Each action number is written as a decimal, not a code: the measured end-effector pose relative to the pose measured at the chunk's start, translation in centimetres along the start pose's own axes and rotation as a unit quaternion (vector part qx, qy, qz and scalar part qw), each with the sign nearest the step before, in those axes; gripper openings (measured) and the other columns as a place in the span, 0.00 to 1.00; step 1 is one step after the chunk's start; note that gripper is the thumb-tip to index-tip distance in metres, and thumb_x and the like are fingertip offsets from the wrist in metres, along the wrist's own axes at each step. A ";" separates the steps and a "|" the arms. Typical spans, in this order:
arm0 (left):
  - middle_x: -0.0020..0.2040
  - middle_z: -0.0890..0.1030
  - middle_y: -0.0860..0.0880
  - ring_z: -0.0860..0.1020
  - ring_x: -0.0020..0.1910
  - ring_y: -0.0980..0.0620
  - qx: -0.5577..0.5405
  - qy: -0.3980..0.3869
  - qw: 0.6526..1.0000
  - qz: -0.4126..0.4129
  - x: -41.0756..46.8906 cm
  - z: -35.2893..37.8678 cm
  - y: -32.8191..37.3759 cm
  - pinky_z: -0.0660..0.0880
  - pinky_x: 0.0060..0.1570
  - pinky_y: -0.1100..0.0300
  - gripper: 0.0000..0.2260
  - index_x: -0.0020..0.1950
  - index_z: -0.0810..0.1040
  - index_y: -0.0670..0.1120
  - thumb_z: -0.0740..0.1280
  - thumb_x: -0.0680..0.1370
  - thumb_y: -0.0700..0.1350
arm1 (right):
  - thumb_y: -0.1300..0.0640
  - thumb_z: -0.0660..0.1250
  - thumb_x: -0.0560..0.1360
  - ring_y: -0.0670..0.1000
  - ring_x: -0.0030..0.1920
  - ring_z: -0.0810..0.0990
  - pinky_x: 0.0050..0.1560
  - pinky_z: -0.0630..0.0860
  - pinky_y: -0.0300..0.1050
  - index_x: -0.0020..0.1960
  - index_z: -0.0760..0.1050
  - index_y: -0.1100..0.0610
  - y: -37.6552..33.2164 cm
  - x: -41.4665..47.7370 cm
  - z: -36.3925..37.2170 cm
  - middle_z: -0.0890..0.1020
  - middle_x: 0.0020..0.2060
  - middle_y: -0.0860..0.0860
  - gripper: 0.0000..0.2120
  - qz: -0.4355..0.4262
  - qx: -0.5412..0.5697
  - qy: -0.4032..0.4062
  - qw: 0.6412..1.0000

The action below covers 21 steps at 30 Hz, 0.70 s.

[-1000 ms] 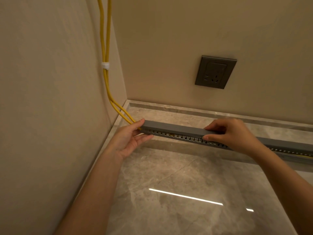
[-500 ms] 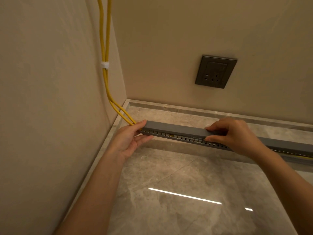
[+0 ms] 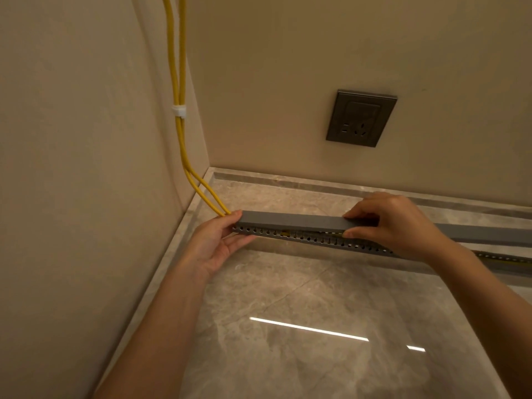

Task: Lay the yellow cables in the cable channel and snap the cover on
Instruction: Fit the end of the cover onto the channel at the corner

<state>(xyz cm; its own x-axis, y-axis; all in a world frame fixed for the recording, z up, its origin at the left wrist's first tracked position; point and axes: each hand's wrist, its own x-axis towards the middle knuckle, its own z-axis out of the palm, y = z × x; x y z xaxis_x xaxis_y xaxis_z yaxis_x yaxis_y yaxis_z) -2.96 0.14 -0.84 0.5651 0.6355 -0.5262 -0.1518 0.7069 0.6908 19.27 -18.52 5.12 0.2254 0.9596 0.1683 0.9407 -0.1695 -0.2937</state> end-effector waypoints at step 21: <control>0.44 0.82 0.40 0.84 0.40 0.45 0.023 0.040 0.998 0.035 -0.6 0.9 0.1 0.79 0.28 0.60 0.03 0.46 0.78 0.39 0.69 0.74 0.38 | 0.40 0.60 0.73 0.41 0.41 0.75 0.42 0.76 0.41 0.51 0.79 0.48 -1.0 0.8 3.2 0.79 0.41 0.42 0.16 0.040 0.069 -0.036 0.996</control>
<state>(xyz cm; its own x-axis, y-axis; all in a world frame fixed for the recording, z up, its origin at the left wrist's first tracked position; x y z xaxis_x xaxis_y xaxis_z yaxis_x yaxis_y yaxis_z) -2.59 -0.49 0.02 0.4874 0.7073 -0.5121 -0.1503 0.6457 0.7487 17.68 -16.91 2.55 0.2756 0.9585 0.0722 0.8751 -0.2191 -0.4315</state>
